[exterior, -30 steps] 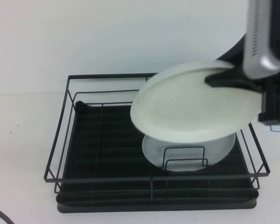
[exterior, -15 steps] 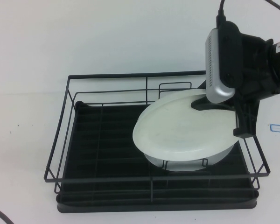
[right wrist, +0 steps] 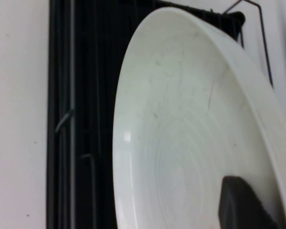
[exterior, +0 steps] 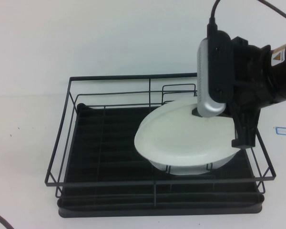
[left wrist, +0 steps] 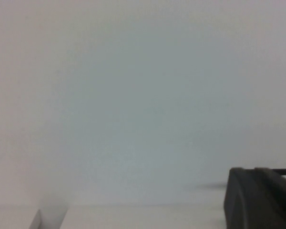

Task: Place plate on rack
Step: Place the plate on the rack

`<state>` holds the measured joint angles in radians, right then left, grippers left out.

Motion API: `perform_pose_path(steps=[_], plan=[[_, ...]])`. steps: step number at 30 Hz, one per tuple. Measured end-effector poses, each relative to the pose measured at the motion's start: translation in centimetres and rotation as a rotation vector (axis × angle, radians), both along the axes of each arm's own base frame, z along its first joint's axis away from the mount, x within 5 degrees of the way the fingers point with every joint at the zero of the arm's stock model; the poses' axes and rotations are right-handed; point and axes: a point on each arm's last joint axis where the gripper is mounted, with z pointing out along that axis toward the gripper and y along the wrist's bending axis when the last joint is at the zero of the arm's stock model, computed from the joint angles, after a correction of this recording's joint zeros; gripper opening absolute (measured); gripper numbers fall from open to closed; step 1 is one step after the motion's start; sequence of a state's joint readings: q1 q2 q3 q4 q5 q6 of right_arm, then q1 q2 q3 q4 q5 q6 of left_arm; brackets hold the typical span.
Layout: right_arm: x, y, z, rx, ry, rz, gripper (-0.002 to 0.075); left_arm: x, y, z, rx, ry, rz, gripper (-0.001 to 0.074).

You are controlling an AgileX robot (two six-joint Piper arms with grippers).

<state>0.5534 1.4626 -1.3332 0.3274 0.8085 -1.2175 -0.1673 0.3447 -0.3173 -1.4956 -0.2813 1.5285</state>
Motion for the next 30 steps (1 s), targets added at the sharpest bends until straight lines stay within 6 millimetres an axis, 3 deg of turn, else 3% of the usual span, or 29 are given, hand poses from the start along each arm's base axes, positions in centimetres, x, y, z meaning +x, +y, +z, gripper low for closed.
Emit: perform_pose_path(steps=[30], plan=[[1.4,0.5,-1.3,-0.04,-0.03,-0.034,0.0139,0.0,0.2,0.0,-0.002,-0.001,0.02,0.0001]])
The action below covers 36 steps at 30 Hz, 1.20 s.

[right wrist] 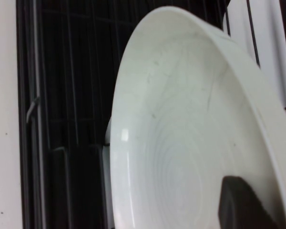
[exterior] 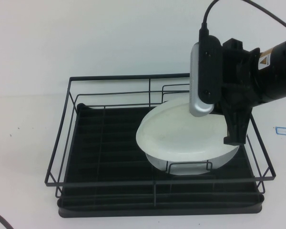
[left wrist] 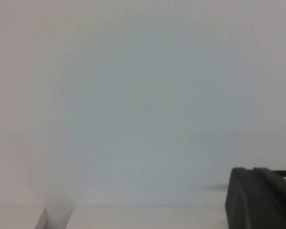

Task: Place plate on rack
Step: Place the plate on the rack

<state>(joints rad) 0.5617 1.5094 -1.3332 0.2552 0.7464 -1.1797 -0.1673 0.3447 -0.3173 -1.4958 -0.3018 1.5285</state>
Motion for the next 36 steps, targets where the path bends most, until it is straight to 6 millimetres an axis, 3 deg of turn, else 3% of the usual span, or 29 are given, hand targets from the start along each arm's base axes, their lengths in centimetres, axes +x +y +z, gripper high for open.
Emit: perform_pose_path(steps=[13,31,36], plan=[[1.8,1.1,-3.7,-0.057,0.094,-0.003,0.0139,0.0,0.0,0.0,0.0,0.0,0.0,0.0001],[2.5,1.5,-5.4,-0.085,0.133,-0.006,0.0141,0.0,0.0,-0.1,0.002,0.002,0.0,0.0001],[2.5,1.5,-5.4,-0.077,0.145,-0.03,0.0181,0.0,0.0,-0.1,0.001,0.002,0.0,0.0001]])
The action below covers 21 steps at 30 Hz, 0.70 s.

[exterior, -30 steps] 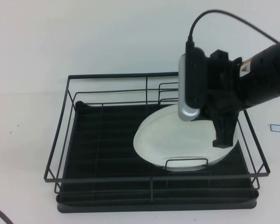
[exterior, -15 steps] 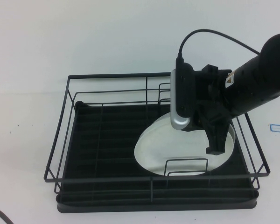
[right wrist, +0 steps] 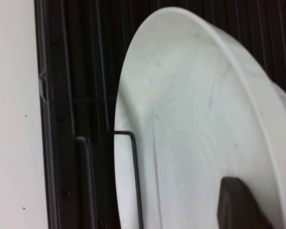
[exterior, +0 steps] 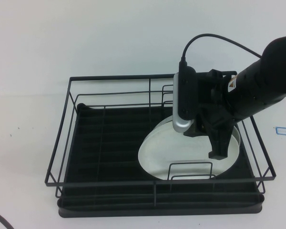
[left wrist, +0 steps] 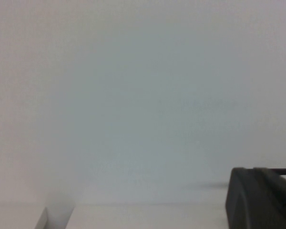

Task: Place plate on rack
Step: Place the plate on the rack

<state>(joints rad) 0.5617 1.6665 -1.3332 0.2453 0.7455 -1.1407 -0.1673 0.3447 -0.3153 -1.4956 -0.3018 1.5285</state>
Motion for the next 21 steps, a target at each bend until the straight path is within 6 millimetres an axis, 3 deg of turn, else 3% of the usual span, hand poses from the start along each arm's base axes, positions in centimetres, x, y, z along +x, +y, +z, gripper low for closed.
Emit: perform_pose_path(steps=[6,16,21], plan=[[0.0,0.0,0.0,0.002,0.005,-0.007,0.0258,0.0,0.0,0.0,0.002,0.0,-0.004,0.0001],[-0.1,-0.1,0.0,-0.009,0.003,-0.006,0.0268,0.0,-0.1,0.0,0.002,0.001,-0.008,0.0001],[-1.2,0.5,0.7,-0.033,-0.01,0.01,0.0268,0.0,-0.1,0.0,0.005,0.001,-0.012,0.0001]])
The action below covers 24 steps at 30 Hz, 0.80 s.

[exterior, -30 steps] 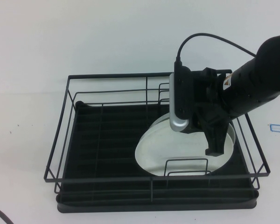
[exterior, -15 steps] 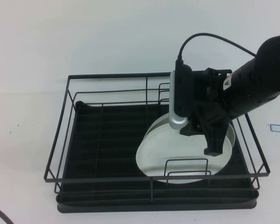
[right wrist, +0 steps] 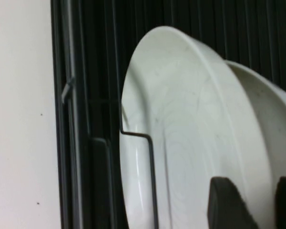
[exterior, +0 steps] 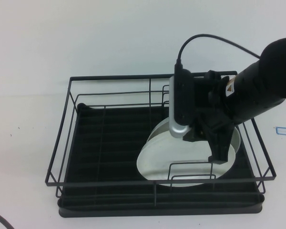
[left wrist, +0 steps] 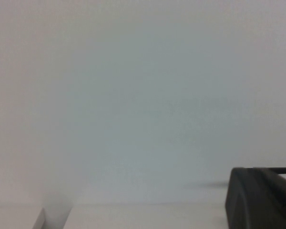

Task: Place plate on rack
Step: Place the plate on the rack

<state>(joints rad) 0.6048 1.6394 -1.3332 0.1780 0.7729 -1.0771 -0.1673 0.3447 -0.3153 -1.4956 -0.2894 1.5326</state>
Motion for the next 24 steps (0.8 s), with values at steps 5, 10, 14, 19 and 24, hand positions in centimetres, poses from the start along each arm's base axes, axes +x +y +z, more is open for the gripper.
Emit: perform_pose_path(steps=[5,10,14,19,24], plan=[[-0.2,-0.7,0.7,-0.035,-0.021,-0.061,0.0268,0.0,0.0,0.0,0.0,0.0,-0.004,0.0001],[-0.3,-0.9,0.8,-0.049,-0.02,-0.07,0.0268,0.0,-0.1,0.0,0.0,0.001,-0.009,0.0001],[-0.3,-1.0,0.8,-0.047,-0.017,-0.079,0.0268,0.0,-0.1,0.0,0.001,0.001,-0.014,0.0001],[-0.4,-1.5,1.3,-0.049,-0.027,-0.142,0.0268,0.0,-0.1,0.0,-0.002,0.002,-0.014,0.0001],[-0.4,-2.5,1.9,-0.092,-0.049,-0.241,0.0269,0.0,-0.1,0.0,-0.002,0.002,-0.014,0.0001]])
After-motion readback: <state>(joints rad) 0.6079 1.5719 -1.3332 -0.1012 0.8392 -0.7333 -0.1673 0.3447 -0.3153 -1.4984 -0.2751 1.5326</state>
